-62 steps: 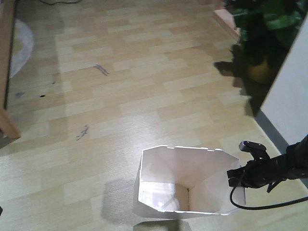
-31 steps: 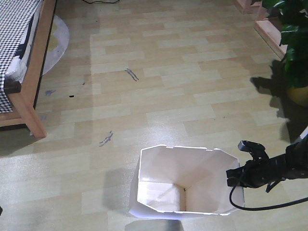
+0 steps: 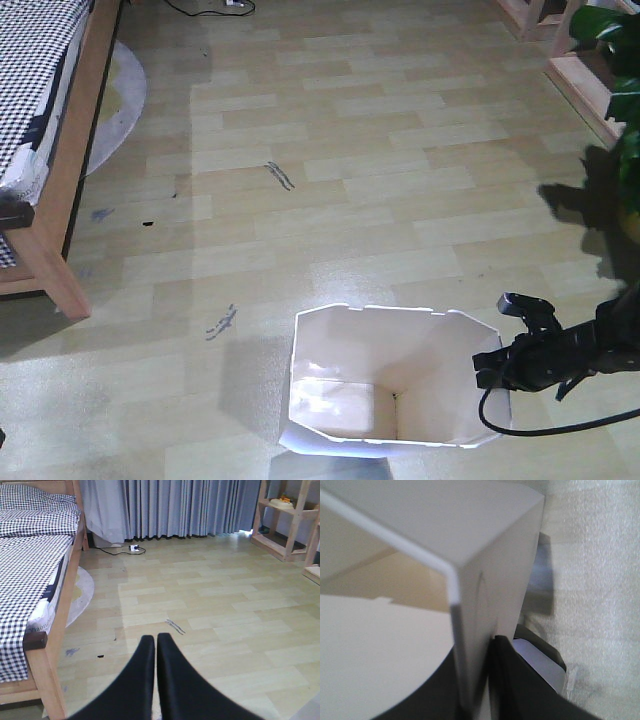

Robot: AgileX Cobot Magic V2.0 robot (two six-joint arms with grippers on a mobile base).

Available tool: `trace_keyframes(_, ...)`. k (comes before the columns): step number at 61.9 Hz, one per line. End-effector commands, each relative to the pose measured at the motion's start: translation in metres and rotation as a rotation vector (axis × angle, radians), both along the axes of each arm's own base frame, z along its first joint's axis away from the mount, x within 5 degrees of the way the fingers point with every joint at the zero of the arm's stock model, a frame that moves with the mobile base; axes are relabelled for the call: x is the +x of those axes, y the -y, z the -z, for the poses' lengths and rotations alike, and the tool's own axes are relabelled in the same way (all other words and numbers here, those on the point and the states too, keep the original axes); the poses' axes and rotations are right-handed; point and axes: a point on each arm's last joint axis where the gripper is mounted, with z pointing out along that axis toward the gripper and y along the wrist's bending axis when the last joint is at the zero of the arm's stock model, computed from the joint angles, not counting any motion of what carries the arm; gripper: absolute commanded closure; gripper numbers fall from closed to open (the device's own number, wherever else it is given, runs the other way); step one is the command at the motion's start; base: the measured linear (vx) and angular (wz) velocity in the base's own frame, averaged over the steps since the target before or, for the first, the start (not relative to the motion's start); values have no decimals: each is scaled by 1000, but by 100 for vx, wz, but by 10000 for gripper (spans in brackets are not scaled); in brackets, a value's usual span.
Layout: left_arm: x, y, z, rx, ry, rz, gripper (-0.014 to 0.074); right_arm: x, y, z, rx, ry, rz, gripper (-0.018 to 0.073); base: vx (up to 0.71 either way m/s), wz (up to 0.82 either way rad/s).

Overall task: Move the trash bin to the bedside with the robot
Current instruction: 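Hold the bin with the right gripper while the base turns toward the bed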

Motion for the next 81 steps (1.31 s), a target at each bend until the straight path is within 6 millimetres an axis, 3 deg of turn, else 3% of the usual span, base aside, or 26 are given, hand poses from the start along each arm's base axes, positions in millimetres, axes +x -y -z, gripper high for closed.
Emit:
trace_keyframes(1,1,0,-1,-8,65,4,602,16,-13,-32,211,127,-10,564,27,6)
trace_keyframes(81,1,0,-1,-8,65,4,602,16,-13,-32,211,127,-10,564,26,11)
